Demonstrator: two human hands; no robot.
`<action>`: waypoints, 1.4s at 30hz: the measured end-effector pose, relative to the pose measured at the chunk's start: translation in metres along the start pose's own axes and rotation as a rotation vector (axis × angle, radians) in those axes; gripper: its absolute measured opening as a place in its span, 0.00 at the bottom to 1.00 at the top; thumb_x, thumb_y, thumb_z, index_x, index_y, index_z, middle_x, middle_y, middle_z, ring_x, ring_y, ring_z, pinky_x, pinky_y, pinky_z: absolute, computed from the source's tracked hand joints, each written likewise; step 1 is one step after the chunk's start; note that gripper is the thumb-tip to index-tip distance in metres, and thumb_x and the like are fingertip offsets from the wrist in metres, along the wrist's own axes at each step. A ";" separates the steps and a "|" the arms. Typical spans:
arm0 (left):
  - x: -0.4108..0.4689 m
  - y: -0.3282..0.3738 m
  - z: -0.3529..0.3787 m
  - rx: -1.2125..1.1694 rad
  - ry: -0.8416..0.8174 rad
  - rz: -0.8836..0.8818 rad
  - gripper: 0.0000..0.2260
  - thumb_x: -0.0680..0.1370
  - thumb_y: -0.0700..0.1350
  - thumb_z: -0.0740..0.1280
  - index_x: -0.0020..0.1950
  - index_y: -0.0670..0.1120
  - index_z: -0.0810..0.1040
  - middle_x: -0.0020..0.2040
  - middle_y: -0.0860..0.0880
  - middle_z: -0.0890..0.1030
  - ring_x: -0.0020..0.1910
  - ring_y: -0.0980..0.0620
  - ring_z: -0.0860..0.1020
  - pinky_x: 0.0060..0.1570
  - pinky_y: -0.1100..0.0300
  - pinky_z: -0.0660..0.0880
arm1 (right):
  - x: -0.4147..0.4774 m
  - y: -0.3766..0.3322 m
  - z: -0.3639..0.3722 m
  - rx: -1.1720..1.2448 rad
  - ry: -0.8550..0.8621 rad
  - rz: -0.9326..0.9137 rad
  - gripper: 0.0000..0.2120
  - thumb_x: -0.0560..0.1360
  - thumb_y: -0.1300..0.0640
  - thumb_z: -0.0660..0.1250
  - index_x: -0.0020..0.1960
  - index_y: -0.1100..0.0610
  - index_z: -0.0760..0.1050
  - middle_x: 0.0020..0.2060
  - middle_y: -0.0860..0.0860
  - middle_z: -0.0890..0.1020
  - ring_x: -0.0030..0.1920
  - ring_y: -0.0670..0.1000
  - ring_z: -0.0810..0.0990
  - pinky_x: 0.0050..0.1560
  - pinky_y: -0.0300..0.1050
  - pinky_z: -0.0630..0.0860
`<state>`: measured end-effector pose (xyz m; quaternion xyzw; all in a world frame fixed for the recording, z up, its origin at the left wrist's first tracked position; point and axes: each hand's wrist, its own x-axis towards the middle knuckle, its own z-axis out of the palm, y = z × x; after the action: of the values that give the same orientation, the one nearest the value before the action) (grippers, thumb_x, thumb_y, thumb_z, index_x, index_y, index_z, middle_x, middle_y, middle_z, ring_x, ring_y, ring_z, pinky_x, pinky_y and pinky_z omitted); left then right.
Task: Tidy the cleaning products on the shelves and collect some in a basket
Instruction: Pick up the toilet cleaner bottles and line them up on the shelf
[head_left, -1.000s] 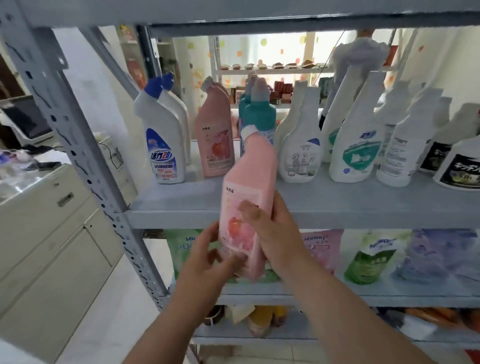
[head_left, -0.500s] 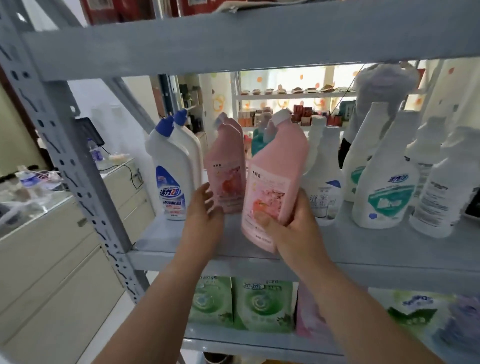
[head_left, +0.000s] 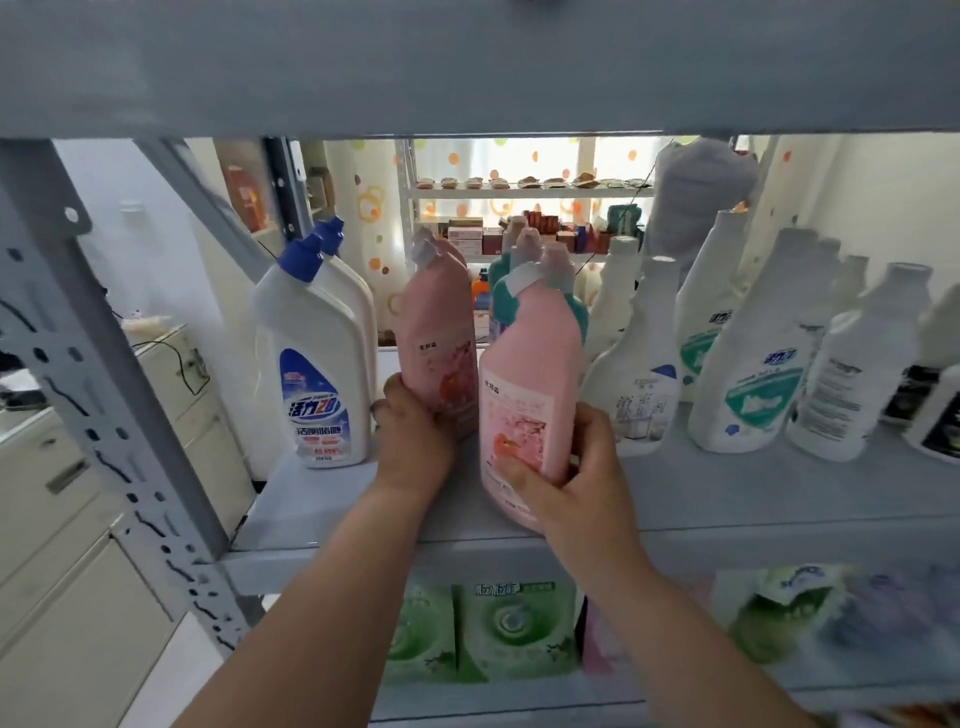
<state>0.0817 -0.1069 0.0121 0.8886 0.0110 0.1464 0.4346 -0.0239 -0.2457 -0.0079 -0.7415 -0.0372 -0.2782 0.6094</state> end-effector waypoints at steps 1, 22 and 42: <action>-0.001 0.000 -0.001 0.025 -0.025 0.003 0.27 0.80 0.41 0.70 0.73 0.35 0.62 0.69 0.32 0.69 0.65 0.31 0.72 0.63 0.42 0.71 | 0.000 0.002 0.001 -0.011 0.015 -0.001 0.30 0.69 0.50 0.83 0.55 0.25 0.68 0.55 0.32 0.82 0.55 0.36 0.82 0.46 0.29 0.79; -0.079 -0.082 -0.093 -0.325 -0.014 0.103 0.17 0.76 0.40 0.71 0.54 0.58 0.67 0.42 0.57 0.78 0.40 0.65 0.78 0.30 0.71 0.72 | -0.017 0.000 0.038 -0.235 -0.098 -0.019 0.27 0.74 0.49 0.78 0.67 0.38 0.69 0.59 0.33 0.81 0.58 0.35 0.80 0.53 0.32 0.80; -0.150 -0.151 -0.131 -0.751 -0.261 -0.087 0.21 0.64 0.54 0.69 0.57 0.63 0.79 0.54 0.47 0.85 0.50 0.46 0.86 0.38 0.50 0.84 | 0.025 -0.019 0.125 -0.343 -0.435 0.110 0.24 0.77 0.42 0.72 0.67 0.30 0.64 0.46 0.25 0.79 0.47 0.27 0.78 0.43 0.25 0.71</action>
<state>-0.0809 0.0654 -0.0667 0.6778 -0.0607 0.0076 0.7327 0.0352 -0.1324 0.0074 -0.8769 -0.0792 -0.0816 0.4671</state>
